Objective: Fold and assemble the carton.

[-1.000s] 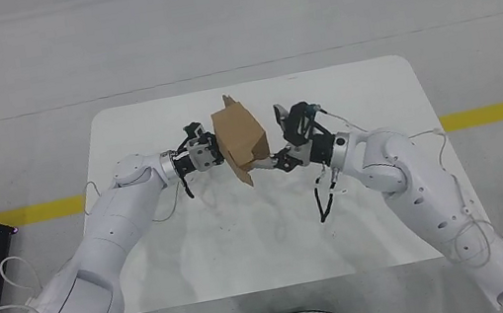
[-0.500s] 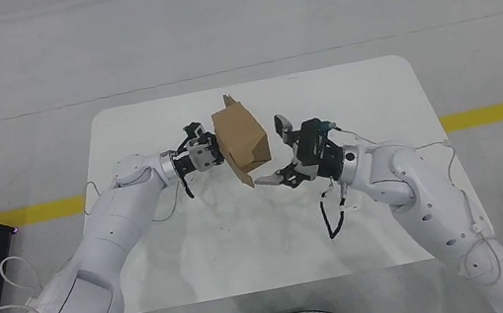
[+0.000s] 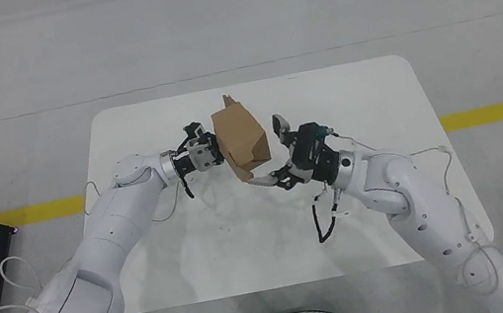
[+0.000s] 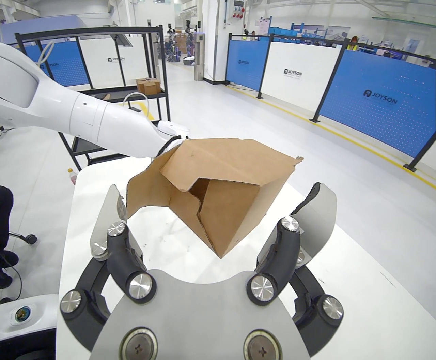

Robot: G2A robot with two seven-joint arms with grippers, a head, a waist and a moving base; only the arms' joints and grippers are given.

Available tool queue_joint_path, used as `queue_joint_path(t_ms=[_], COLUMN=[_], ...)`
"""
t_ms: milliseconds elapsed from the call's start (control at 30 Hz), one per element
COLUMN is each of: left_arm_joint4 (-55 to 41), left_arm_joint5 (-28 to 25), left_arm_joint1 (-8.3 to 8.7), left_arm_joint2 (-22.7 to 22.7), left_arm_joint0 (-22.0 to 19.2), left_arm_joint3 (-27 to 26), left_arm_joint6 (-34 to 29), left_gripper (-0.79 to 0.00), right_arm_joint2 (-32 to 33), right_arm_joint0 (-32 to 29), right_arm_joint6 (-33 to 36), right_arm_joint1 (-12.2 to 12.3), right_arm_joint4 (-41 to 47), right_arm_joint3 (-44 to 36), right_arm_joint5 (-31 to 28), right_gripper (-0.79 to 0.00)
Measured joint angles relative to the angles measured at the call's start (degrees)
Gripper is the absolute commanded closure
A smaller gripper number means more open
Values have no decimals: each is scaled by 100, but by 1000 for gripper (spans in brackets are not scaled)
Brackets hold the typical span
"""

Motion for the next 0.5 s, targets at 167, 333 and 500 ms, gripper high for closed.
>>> queue_joint_path(t_ms=[167, 333, 500], left_arm_joint4=[0, 0, 0], left_arm_joint5=[0, 0, 0], left_arm_joint1=[0, 0, 0], left_arm_joint2=[0, 0, 0], left_arm_joint0=[0, 0, 0], left_arm_joint3=[0, 0, 0], left_arm_joint6=[0, 0, 0], left_gripper=[0, 0, 0], right_arm_joint2=[-8, 41, 27], right_arm_joint0=[84, 172, 255], right_arm_joint6=[70, 132, 262], right_arm_joint1=[-28, -46, -67], right_arm_joint4=[95, 296, 410], right_arm_joint3=[98, 226, 299], right_arm_joint5=[287, 414, 527], right_gripper=[-785, -785, -785])
